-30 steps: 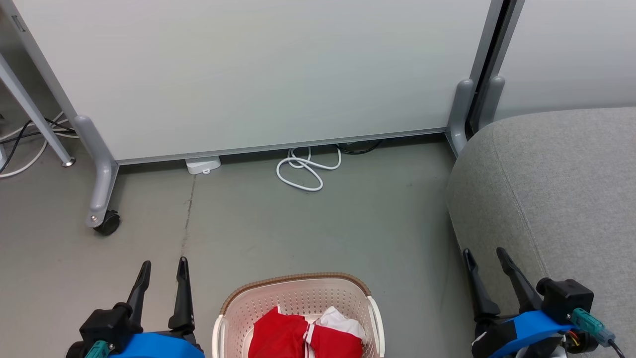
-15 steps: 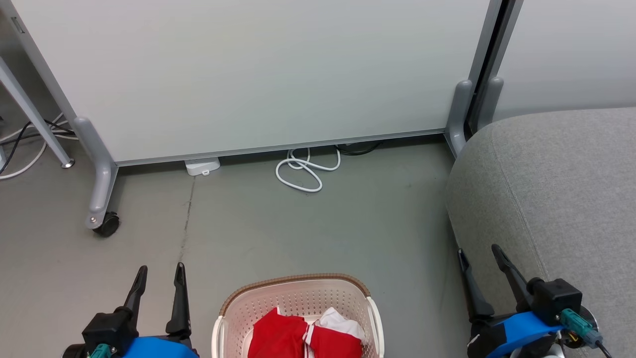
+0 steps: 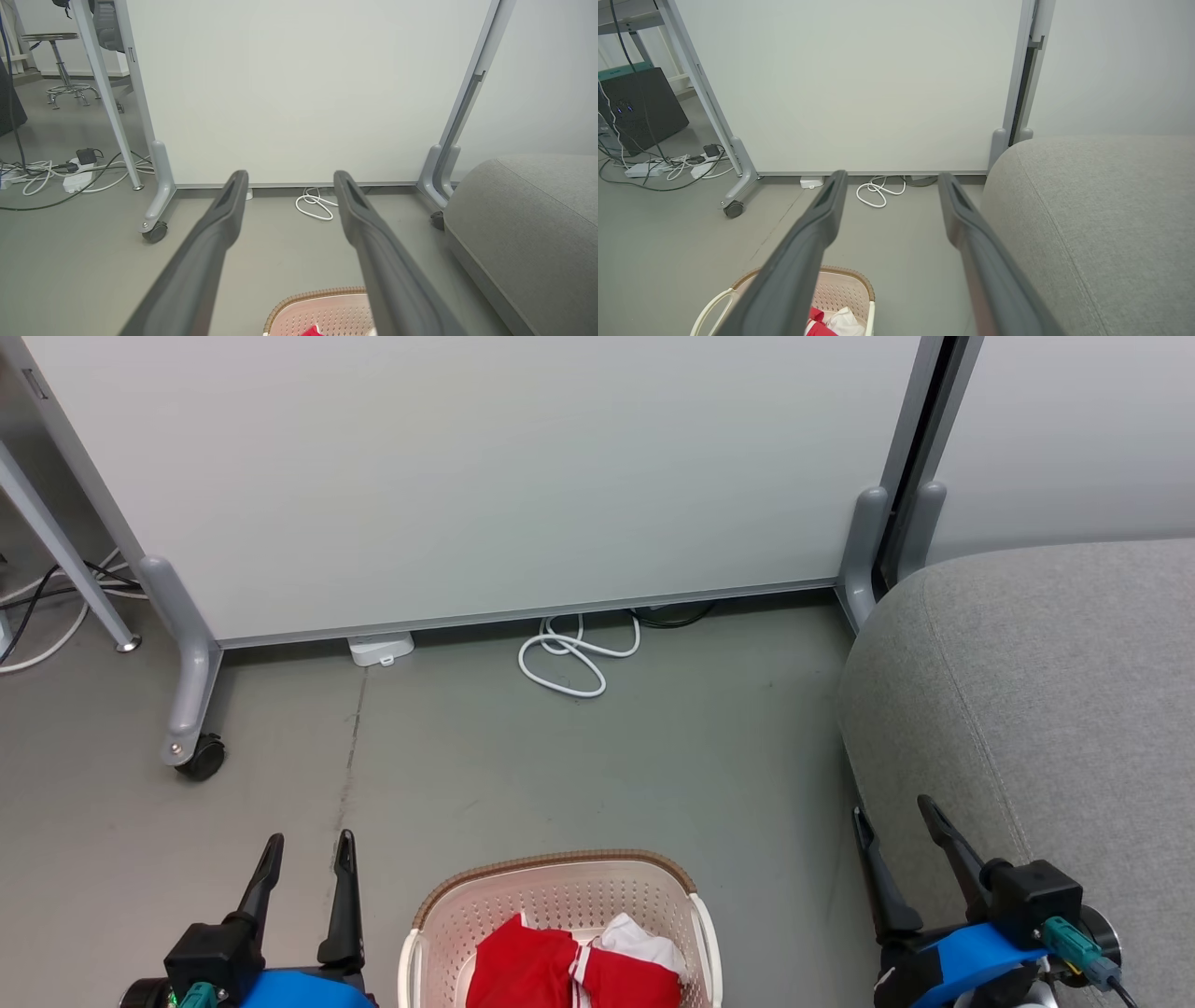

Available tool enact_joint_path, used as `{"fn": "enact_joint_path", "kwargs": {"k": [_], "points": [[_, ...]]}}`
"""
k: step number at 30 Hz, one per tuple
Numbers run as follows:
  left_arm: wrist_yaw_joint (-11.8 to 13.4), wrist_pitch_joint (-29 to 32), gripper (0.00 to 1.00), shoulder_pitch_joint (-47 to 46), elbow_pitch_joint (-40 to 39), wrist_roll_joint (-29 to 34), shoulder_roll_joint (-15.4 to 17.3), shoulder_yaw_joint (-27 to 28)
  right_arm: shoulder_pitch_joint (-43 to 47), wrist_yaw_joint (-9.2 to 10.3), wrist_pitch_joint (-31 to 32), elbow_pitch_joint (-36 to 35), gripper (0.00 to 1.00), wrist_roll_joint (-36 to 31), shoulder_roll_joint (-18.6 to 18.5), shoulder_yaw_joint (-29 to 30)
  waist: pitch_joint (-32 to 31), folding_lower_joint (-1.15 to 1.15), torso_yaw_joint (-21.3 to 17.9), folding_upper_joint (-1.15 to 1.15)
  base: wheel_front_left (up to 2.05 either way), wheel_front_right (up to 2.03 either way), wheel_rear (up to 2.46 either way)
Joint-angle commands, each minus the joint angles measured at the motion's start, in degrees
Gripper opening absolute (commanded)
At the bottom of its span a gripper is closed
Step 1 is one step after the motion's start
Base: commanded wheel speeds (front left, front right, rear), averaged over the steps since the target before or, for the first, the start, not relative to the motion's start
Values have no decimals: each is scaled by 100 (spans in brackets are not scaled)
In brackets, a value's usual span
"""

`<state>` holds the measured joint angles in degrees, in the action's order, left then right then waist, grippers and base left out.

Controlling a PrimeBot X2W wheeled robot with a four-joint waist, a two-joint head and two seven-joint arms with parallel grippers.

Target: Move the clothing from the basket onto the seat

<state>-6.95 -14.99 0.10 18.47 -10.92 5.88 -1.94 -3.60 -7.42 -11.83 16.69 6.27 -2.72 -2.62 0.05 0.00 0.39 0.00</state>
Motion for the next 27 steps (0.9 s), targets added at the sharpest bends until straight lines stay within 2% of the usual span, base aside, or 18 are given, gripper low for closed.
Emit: {"fn": "enact_joint_path", "kwargs": {"k": [1,9,15,27], "points": [[-29,-30,100,7,14,45,-3,30,21,-13,10,-19,100,1,-30,-12,-2,0,4,0,0,0,0],[-50,-29,100,27,95,39,-16,-57,30,-13,34,-24,100,13,-29,-101,3,0,-44,0,0,0,0],[-67,-29,100,-121,325,-2,-10,-253,-189,-12,48,-109,100,25,-27,-324,321,0,-304,0,0,0,0],[-51,59,100,-1047,2045,-337,169,-1024,-712,-8,-69,-369,100,162,-24,-632,1580,0,-1112,0,0,0,0]]}}
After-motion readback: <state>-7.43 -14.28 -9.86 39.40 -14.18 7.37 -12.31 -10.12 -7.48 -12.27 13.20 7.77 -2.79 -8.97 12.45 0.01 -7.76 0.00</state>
